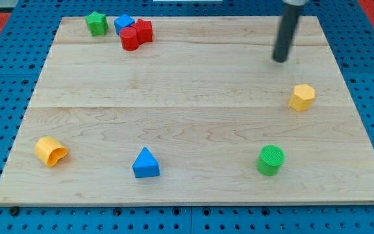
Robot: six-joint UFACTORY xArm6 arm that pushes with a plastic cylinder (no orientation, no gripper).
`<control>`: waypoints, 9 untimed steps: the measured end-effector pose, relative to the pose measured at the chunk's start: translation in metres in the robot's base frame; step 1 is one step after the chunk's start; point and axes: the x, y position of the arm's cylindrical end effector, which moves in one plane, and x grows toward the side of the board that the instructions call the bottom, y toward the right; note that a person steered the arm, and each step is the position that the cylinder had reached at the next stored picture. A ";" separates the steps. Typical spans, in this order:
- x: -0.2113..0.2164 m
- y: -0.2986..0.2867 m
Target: Place the hexagon vertically above the triangle
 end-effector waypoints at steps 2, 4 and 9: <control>0.081 0.011; 0.170 -0.053; 0.196 -0.218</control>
